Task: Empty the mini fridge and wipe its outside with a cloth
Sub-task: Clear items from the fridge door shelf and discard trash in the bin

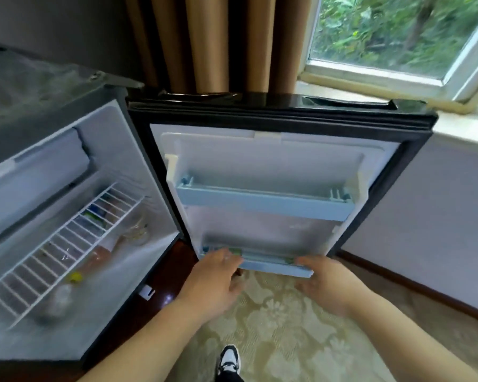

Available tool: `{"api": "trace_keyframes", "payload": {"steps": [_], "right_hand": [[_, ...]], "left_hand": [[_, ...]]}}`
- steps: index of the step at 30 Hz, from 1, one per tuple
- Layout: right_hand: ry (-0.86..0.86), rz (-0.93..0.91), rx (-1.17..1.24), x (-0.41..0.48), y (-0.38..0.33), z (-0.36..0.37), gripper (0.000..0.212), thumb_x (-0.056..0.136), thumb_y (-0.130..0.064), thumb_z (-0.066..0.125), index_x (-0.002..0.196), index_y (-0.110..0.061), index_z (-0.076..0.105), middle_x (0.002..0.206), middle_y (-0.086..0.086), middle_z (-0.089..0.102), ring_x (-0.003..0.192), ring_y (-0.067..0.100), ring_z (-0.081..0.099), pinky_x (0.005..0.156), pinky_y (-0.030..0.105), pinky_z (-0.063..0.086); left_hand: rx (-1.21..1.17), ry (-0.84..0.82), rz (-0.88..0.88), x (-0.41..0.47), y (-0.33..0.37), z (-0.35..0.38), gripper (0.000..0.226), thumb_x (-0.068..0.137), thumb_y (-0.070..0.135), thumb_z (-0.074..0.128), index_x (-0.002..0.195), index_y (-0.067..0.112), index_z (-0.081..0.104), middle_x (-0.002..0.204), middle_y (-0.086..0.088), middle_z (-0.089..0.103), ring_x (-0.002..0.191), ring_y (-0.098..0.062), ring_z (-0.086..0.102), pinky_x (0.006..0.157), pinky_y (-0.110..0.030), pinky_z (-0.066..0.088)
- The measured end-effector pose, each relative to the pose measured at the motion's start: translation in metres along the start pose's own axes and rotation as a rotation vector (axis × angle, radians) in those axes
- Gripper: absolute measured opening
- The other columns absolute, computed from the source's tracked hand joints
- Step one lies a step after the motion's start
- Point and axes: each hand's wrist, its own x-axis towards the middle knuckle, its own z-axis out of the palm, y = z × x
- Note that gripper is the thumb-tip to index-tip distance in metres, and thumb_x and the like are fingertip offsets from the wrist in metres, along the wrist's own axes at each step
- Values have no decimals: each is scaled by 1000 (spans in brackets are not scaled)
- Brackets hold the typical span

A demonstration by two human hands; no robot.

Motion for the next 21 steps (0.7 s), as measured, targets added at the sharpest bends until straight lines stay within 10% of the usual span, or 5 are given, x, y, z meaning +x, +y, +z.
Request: {"api": "trace_keyframes", "payload": {"steps": [14, 21], "right_hand": [[-233, 122, -240, 53, -24, 16, 61, 95, -29, 50, 153, -23, 33, 157, 2, 36, 147, 21, 27, 114, 33, 37], [-260, 127, -369, 62, -31, 25, 39, 95, -14, 45, 132, -12, 57, 132, 1, 52, 127, 23, 44, 99, 27, 45]], "left_hand": [[234, -289, 62, 75, -34, 16, 56, 92, 60, 48, 143, 38, 42, 140, -3, 40, 131, -32, 37, 108, -42, 32], [209, -310, 27, 80, -38, 18, 50, 92, 54, 53, 137, 32, 52, 138, -3, 42, 130, -30, 39, 109, -39, 31]]}}
